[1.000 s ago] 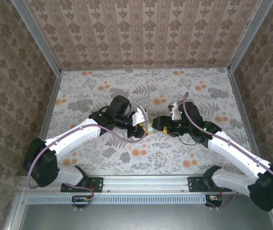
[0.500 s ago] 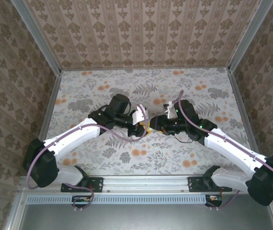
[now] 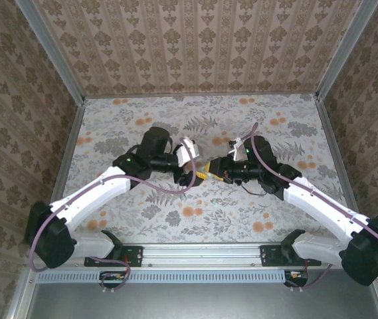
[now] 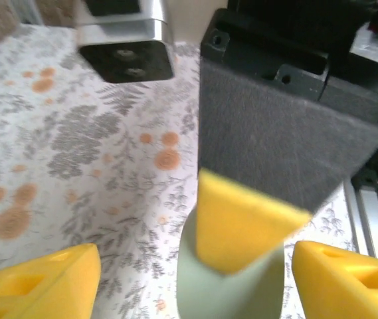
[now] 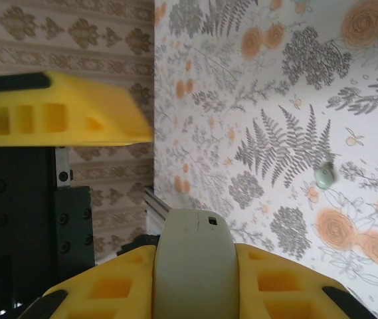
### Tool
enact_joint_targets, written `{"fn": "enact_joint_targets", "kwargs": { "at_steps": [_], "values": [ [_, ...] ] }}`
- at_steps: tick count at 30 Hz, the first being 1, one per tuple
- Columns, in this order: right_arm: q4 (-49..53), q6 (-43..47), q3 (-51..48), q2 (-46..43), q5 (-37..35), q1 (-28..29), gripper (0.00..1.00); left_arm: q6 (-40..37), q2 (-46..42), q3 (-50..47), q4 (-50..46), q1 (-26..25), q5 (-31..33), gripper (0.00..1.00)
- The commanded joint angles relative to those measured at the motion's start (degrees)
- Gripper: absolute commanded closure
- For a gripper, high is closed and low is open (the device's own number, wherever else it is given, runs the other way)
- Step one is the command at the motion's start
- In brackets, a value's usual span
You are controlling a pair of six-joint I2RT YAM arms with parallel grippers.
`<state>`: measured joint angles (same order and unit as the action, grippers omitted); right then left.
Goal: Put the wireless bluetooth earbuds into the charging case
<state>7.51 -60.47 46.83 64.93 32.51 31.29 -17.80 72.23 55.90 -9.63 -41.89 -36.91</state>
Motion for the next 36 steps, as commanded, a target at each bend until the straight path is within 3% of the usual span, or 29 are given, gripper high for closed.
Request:
{"fn": "enact_joint_targets", "kwargs": {
  "at_steps": [1, 7, 17, 25, 36],
  "values": [
    [-7.9, -6.9, 0.5, 0.8, 4.9, -2.2, 0.79, 6.0, -3.9, -4.1, 8.6, 3.7, -4.4, 0.22],
    [-19.8, -17.5, 0.1, 2.7, 8.3, -4.4, 0.80, 15.0, -7.7, -10.5, 21.9, 8.3, -10.5, 0.20],
    [-28.5, -25.3, 1.7, 4.8, 9.0, -4.4, 0.81, 25.9, -3.7, -11.8, 38.1, 8.7, -15.2, 0.21],
    [-31.4, -28.9, 2.2, 4.2, 9.5, -4.4, 0.82, 28.3, -0.7, -10.4, 42.1, 9.3, -17.5, 0.26],
    [-32.0, -30.4, 3.0, 3.9, 10.6, -4.4, 0.82, 30.9, 1.8, -9.1, 46.0, 9.8, -20.9, 0.43]
  ]
}}
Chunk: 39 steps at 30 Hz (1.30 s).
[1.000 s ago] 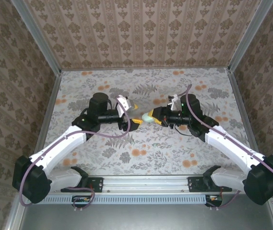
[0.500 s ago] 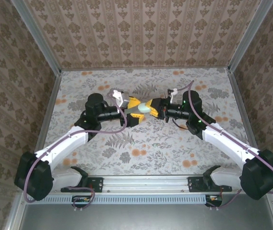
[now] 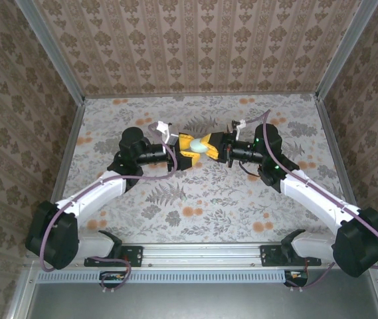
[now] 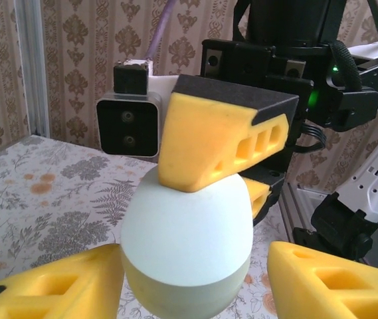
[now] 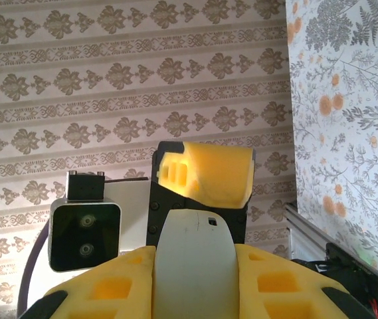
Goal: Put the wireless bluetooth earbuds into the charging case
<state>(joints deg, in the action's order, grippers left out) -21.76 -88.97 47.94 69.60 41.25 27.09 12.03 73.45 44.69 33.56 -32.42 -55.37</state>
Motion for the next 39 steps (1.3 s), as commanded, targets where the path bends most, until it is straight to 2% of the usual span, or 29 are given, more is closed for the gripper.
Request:
{"fn": "enact_joint_targets", "kwargs": {
  "at_steps": [1, 22, 25, 27, 33, 36, 39],
  "values": [
    [-2.7, -1.9, 1.9, -0.7, 1.9, -0.2, 0.82, 1.1, 0.6, 2.2, 2.9, 0.3, -2.5, 0.44],
    [-2.9, -2.5, 2.1, -0.4, 2.3, -0.2, 0.82, 2.1, 2.5, 3.9, 4.3, 0.4, -3.9, 0.64],
    [-2.7, -2.1, 2.1, -0.3, 2.3, -0.2, 0.78, 2.1, 2.5, 4.1, 4.1, 0.4, -4.1, 0.70],
    [-2.1, -1.2, 2.1, -0.5, 2.1, -0.2, 0.72, 2.1, 2.4, 4.3, 3.9, 0.4, -4.4, 0.72],
    [12.6, 12.7, 5.5, -4.6, -0.5, -0.4, 0.41, -0.1, 0.9, 5.3, -1.8, 0.9, -5.6, 0.74],
    [23.9, 24.8, 8.8, -8.1, -3.6, -0.9, 0.33, -2.1, -1.0, 5.5, -6.6, 1.5, -5.7, 0.75],
    [34.3, 38.4, 12.4, -11.5, -8.1, -0.9, 0.31, -4.7, -3.0, 5.9, -12.9, 2.3, -5.7, 0.77]
  ]
}}
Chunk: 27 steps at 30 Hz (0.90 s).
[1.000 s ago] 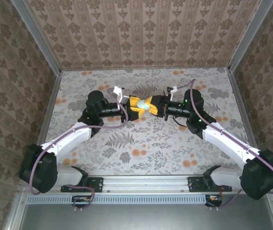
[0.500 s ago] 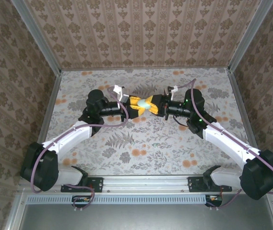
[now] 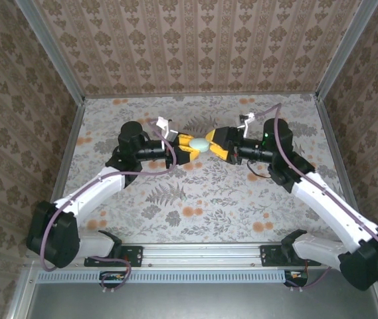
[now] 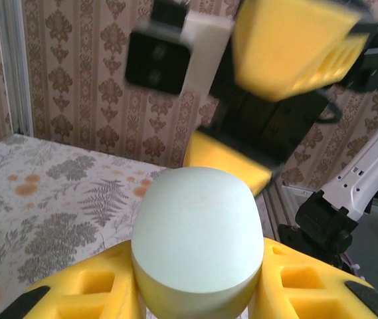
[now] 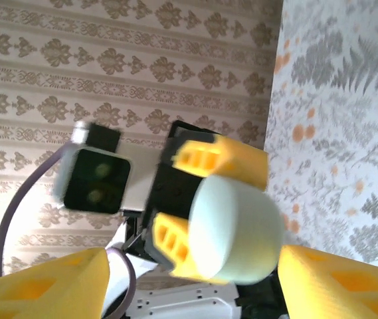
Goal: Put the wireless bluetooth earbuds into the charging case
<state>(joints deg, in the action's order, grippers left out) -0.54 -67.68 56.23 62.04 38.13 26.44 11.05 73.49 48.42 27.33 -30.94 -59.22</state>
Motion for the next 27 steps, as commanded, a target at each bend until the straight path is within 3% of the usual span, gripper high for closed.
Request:
{"fn": "enact_joint_targets", "kwargs": {
  "at_steps": [1, 6, 12, 17, 27],
  "values": [
    [14.9, 21.1, 4.7, -4.8, -5.7, -0.2, 0.30, -4.7, -3.7, 2.6, -9.2, 1.0, -1.9, 0.78],
    [21.8, 39.0, 7.8, -6.2, -5.9, 0.8, 0.27, -9.3, -6.5, 4.1, -19.5, 1.6, -3.6, 0.80],
    [27.7, 52.6, 12.3, -2.2, -5.2, 4.8, 0.25, -12.1, -9.0, 5.6, -26.3, 1.8, -6.1, 0.81],
    [27.2, 57.5, 13.9, 1.5, -2.5, 8.7, 0.23, -12.1, -10.2, 5.6, -27.1, 1.8, -6.6, 0.81],
    [25.0, 58.2, 14.6, 5.5, -1.8, 10.7, 0.26, -12.2, -9.9, 6.6, -28.3, 1.8, -8.1, 0.81]
  ]
}}
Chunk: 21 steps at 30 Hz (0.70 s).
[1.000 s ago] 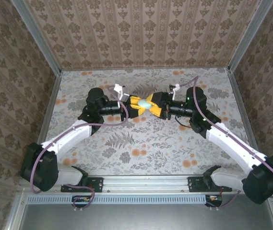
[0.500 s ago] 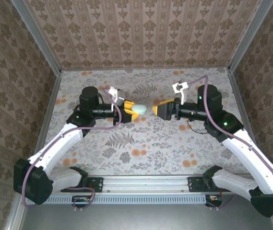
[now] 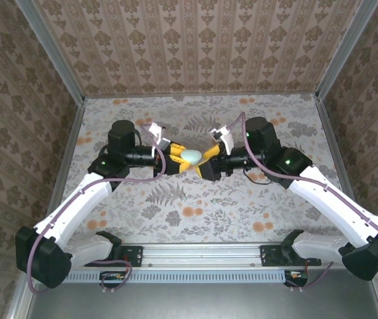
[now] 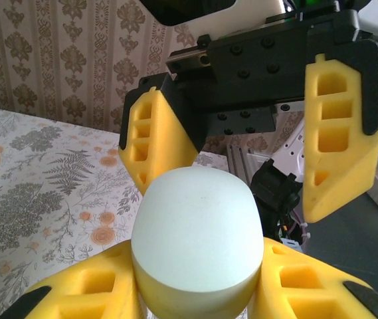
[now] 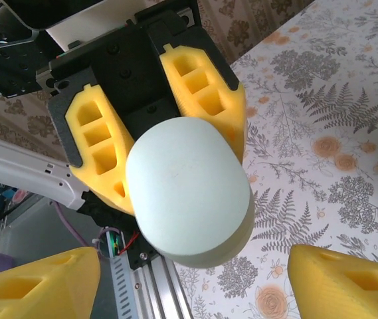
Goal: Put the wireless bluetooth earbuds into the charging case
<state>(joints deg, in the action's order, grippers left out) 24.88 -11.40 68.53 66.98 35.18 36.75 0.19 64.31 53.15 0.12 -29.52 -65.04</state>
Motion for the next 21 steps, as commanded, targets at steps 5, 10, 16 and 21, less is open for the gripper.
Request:
{"fn": "enact_joint_targets", "kwargs": {
  "at_steps": [5, 10, 16, 21],
  "values": [
    [-0.6, 1.7, 2.9, 1.6, -0.9, 0.4, 0.35, -1.7, -0.6, 2.1, -1.4, 0.3, -3.0, 0.82],
    [-1.3, 1.6, 3.0, 1.9, -2.8, 0.4, 0.47, -1.6, -0.3, 2.0, -1.4, 0.3, -3.9, 0.82],
    [-2.3, -2.7, 2.7, 2.1, -4.7, -0.4, 0.55, -1.8, -0.1, 1.9, -1.5, 0.1, -4.4, 0.82],
    [-3.7, -8.1, 2.1, 2.5, -4.1, -3.0, 0.51, -2.0, -0.1, 1.8, -1.7, 0.2, -4.6, 0.83]
  ]
}}
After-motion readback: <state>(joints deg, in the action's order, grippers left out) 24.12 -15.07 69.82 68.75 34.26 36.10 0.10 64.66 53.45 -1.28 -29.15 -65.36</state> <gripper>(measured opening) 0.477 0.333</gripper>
